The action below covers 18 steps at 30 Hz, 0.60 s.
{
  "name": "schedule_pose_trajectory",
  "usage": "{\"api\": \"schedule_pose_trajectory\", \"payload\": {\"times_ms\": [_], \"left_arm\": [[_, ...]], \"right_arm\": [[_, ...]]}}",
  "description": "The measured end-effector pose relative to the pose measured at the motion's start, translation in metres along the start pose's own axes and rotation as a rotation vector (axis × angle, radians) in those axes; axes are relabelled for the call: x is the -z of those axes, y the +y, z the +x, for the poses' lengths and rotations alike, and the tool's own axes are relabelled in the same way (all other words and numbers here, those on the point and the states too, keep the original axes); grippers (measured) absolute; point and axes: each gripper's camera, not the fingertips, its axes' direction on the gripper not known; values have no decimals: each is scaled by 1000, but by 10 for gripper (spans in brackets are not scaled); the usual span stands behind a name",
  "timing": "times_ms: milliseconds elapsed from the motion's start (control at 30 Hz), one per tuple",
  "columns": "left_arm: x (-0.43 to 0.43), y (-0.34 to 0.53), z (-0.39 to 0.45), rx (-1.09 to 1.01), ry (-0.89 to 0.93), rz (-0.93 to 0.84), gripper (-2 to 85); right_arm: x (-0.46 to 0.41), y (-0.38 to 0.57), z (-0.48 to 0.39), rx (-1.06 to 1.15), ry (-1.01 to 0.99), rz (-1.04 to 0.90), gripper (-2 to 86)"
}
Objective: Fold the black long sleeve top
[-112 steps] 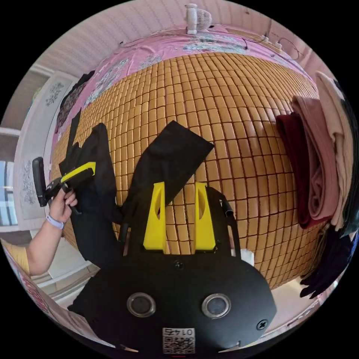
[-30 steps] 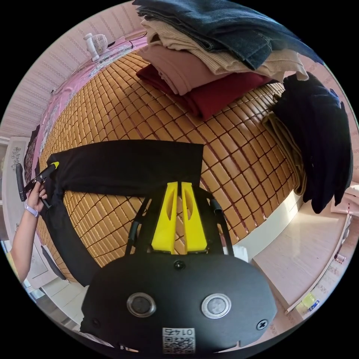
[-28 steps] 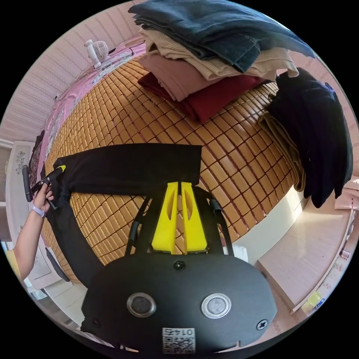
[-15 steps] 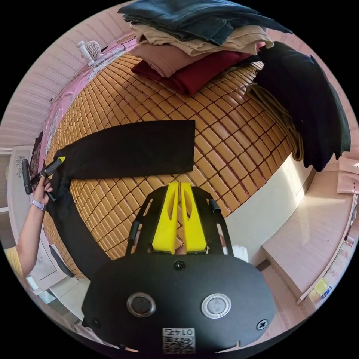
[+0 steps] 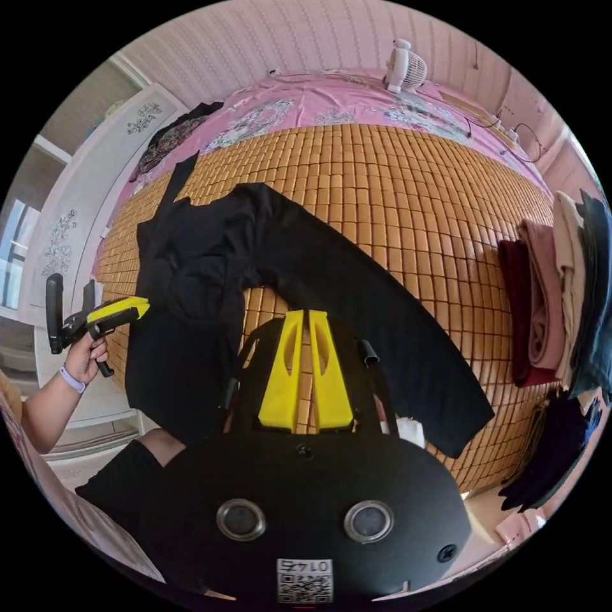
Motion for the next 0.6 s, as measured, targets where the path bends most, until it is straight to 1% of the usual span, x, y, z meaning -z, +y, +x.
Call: {"api": "schedule_pose_trajectory", "payload": {"times_ms": [33,100,167,267,400,433,500,600], "left_arm": [[11,15,-16,56,-21,0,53],[27,35,-35,134,-33,14,53],[40,54,-49,190,-34,18,53],[56,78,-61,255,-36,10,59],[77,92,-63,280,-117,1,62],[82,91,-63,275,-127,2,61],[84,90,-64,269,-115,-5,54],[101,92,-64,256,-116,37,44]], "right_arm": [[-10,-14,-12,28,-25,3,3],[-50,-73,-60,116,-176,9,13],[-84,-118,-102,178,-245,-24,25],[-136,-179,-178,278,-279,-57,46],[-212,-234,-282,403,-232,-104,53],[-224,-240,-294,413,-216,-114,54],[-274,-259,-328,404,-155,-164,64],[-328,-271,-348,362,-50,-170,68]]}}
